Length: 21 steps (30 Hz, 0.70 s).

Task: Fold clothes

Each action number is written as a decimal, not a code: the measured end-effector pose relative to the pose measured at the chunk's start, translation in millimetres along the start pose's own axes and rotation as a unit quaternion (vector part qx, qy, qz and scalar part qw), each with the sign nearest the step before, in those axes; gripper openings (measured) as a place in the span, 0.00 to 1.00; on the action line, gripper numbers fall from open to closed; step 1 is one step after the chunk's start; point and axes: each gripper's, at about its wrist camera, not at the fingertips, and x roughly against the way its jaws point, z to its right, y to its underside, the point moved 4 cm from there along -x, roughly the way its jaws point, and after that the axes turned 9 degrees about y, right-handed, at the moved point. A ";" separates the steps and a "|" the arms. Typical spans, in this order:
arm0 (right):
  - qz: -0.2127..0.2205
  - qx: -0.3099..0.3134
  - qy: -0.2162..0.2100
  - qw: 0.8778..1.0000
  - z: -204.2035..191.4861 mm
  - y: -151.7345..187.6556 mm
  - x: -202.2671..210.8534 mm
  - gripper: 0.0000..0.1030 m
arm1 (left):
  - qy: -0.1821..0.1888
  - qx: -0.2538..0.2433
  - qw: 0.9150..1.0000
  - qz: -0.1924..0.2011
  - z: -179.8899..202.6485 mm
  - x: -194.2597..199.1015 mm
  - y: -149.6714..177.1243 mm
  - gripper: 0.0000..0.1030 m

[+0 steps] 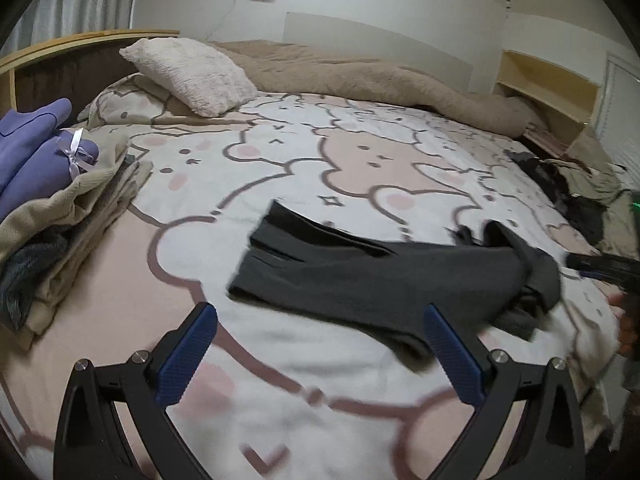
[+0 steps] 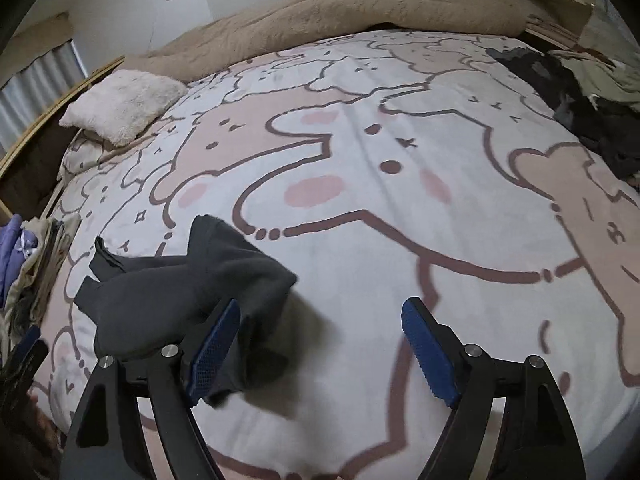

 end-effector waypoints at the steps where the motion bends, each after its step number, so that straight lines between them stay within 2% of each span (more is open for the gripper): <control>1: -0.001 -0.003 -0.002 1.000 2.5 -0.8 2.1 0.80 | -0.004 0.003 1.000 -0.002 -7.3 -5.6 -3.2 1.00; 5: 0.002 -0.018 -0.010 1.000 8.9 -5.8 10.1 0.80 | -0.016 0.028 0.999 -0.028 -38.6 -33.9 -11.4 0.98; 6: 0.005 -0.018 -0.012 1.000 8.0 -8.3 11.7 0.80 | -0.014 0.036 0.999 -0.037 -44.9 -41.3 -11.6 0.96; 7: 0.009 -0.014 -0.018 1.000 4.6 -12.5 13.8 0.80 | -0.013 0.045 0.998 -0.046 -51.2 -48.6 -11.8 0.88; 10: 0.029 0.020 -0.038 0.999 -17.2 -30.9 21.8 0.80 | 0.002 0.070 0.994 -0.081 -61.2 -67.9 -5.9 0.74; 12: 0.044 0.059 -0.058 0.996 -41.9 -46.7 27.0 0.80 | 0.007 0.069 0.994 -0.090 -59.9 -72.9 -2.8 0.74; 13: 0.049 0.084 -0.071 0.993 -59.0 -54.5 27.3 0.80 | 0.014 0.064 0.994 -0.091 -56.9 -72.9 -2.2 0.70; 14: 0.054 0.113 -0.085 0.988 -78.2 -62.3 26.5 0.80 | 0.020 0.059 0.994 -0.093 -53.9 -73.4 -1.6 0.65; 17: 0.065 0.194 -0.126 0.971 -134.7 -82.4 22.0 0.80 | 0.041 0.049 0.993 -0.100 -46.7 -75.7 -0.5 0.39; 18: 0.064 0.216 -0.139 0.964 -152.5 -85.9 18.0 0.80 | 0.053 0.054 0.992 -0.101 -45.7 -76.4 -0.4 0.26; 19: 0.061 0.244 -0.155 0.955 -176.3 -89.4 11.6 0.80 | 0.064 0.059 0.991 -0.101 -44.9 -76.5 -0.6 0.19; 21: 0.054 0.290 -0.178 0.939 -218.2 -91.8 -2.8 0.79 | 0.080 0.070 0.990 -0.091 -44.0 -70.9 -1.5 0.15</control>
